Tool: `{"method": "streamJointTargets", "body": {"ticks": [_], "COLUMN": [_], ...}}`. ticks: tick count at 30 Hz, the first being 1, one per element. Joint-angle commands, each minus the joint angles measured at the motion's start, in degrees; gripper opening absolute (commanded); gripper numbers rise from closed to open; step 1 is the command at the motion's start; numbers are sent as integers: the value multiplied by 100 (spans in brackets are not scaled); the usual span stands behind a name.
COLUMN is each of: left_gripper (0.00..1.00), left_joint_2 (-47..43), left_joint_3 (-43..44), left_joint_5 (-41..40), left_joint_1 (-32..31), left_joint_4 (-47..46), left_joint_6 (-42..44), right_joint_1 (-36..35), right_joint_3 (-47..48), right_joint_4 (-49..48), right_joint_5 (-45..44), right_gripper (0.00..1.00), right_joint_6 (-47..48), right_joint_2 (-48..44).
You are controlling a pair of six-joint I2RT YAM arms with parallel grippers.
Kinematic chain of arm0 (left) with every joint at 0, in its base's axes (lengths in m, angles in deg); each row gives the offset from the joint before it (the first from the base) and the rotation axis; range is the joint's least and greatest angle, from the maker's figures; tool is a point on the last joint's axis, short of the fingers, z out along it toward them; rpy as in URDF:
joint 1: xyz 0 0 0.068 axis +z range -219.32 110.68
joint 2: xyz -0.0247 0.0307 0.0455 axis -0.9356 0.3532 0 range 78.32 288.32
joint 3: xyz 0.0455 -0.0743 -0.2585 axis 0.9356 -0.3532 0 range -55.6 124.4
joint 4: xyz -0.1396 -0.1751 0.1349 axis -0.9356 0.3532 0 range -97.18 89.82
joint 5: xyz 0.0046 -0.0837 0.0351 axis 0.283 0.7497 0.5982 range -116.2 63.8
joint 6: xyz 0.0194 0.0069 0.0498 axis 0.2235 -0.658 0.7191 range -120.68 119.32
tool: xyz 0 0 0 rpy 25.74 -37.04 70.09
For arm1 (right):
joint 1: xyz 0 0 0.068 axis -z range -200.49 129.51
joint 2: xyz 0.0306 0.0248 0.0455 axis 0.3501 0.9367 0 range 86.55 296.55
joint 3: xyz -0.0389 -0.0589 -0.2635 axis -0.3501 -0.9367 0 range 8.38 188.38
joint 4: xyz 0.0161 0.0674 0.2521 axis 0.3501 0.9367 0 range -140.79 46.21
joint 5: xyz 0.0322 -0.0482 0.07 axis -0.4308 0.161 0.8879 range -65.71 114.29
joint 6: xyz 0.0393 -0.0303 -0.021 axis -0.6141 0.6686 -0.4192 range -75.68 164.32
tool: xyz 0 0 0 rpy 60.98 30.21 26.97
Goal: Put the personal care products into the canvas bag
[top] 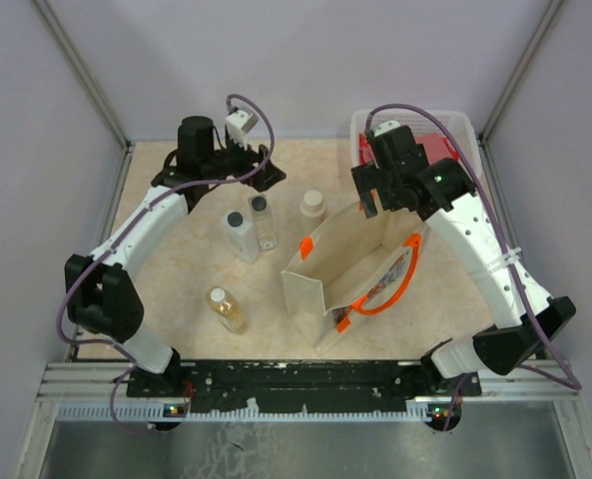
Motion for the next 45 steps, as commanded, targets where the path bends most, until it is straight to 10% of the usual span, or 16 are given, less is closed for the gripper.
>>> {"method": "streamJointTargets", "body": {"ticks": [1,20,45], "left_gripper": [100,99,98], "left_joint_2": [236,2761,3369], "left_joint_3": [5,3203,2978], "left_joint_5": [338,-55,-839], "left_joint_1": [-237,-1131,-1565], "left_joint_4": [11,3014,3025], "left_joint_6": [391,2328,2429], "right_joint_1": [260,774,1003], "right_joint_3": [-36,-592,-910], "right_joint_4": [-169,-429,-554], "right_joint_5": [88,255,265], "right_gripper": [95,97,97], "right_joint_6": [394,100,281], "right_joint_2": [106,-8,38]}}
